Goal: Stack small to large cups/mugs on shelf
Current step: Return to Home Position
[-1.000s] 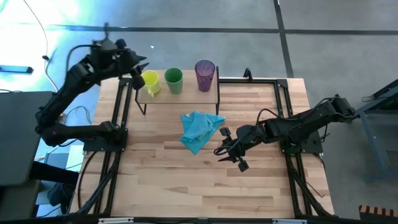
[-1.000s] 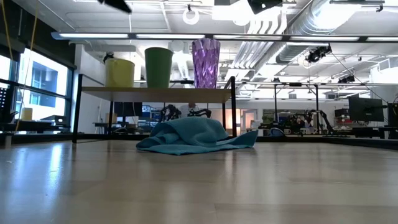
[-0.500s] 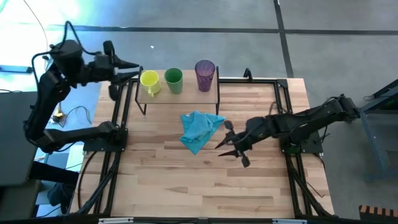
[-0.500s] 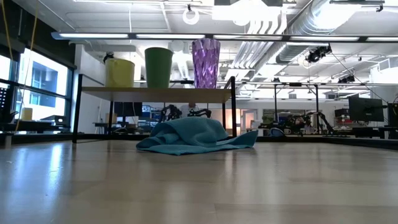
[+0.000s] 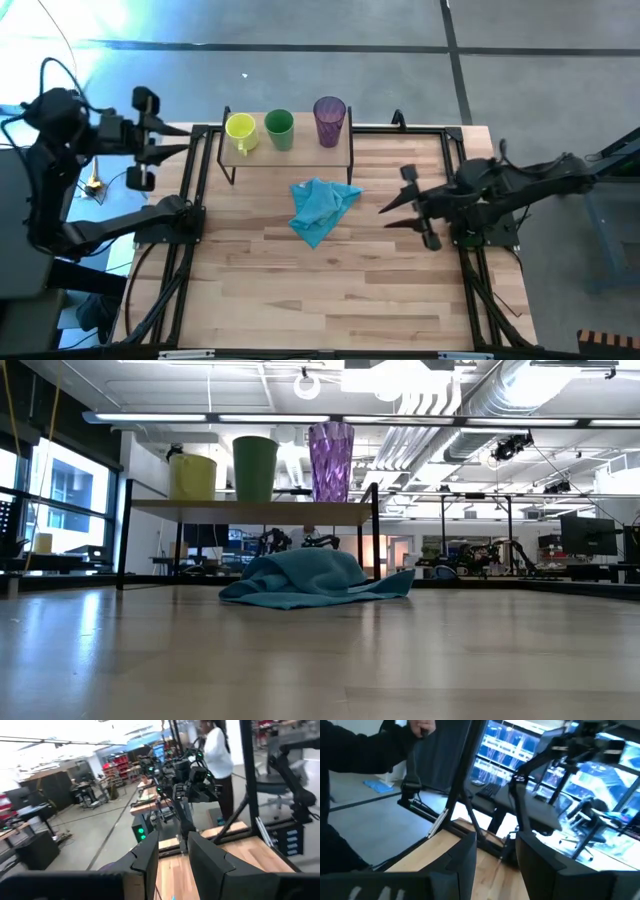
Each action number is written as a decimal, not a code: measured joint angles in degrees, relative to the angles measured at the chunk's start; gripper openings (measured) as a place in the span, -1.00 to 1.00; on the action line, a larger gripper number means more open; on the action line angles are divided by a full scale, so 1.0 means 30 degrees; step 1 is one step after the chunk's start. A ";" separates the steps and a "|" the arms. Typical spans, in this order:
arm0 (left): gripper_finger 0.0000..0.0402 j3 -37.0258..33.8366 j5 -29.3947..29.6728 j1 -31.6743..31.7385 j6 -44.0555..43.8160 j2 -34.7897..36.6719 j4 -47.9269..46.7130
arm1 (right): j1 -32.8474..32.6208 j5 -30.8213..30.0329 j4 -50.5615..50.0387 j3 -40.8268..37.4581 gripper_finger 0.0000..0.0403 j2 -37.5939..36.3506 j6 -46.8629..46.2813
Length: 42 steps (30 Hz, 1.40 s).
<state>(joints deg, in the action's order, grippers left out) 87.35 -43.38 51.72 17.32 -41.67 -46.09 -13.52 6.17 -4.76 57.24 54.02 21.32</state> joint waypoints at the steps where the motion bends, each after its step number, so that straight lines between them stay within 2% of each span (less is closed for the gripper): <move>1: -0.53 0.0000 0.0214 0.0000 -0.0286 0.0215 0.0007 | 0.0000 -0.0153 -0.0207 -0.0001 -0.36 -0.0314 0.0060; 7: -0.53 -0.1098 0.1748 0.0000 -0.2657 0.1658 0.1323 | 0.0000 -0.2040 -0.1222 0.0002 -0.36 -0.1274 0.0053; 12: -0.53 -0.3993 0.1825 0.0000 -0.4903 0.3079 0.4475 | 0.0000 -0.2721 -0.1370 -0.0001 -0.36 -0.1298 0.0074; 16: -0.53 -0.6889 0.2337 0.0000 -0.7133 0.4021 0.7709 | 0.0000 -0.4409 -0.1386 0.0002 -0.36 -0.1411 0.0060; 19: -0.53 -0.9058 0.1653 0.0000 -0.9533 0.4350 1.1088 | 0.0000 -0.5180 -0.1285 -0.0001 -0.36 -0.1679 -0.0041; 23: -0.53 -1.1264 0.0040 -0.0007 -1.3155 0.4358 1.4360 | 0.0000 -0.5208 -0.0888 0.0003 -0.36 -0.1984 -0.1597; 27: -0.53 -1.2799 -0.0370 0.0000 -1.4927 0.4358 1.3837 | 0.0098 -0.5898 -0.1179 0.0006 -0.36 -0.2159 -0.4128; 30: -0.53 -1.3903 -0.0357 0.0000 -1.4873 0.4336 1.3549 | 0.0307 -0.6971 -0.1369 0.0005 -0.36 -0.2151 -0.5004; 34: -0.53 -1.4982 0.0996 0.0000 -1.4555 0.4341 1.3234 | 0.0690 -0.8138 -0.2246 0.0006 -0.36 -0.2175 -0.6046; 39: -0.53 -1.5305 0.2318 -0.0007 -1.5094 0.4169 1.3656 | 0.1210 -0.9102 -0.3467 0.0006 -0.36 -0.2373 -0.5729; 42: -0.53 -1.5300 0.4496 -0.0007 -1.6632 0.4198 1.4001 | 0.1455 -1.0077 -0.3511 0.0002 -0.36 -0.2651 -0.5961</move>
<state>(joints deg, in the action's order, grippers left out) 41.45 -29.89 51.70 -32.57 -29.08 -4.08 -9.15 -24.06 -15.29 57.24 46.07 3.43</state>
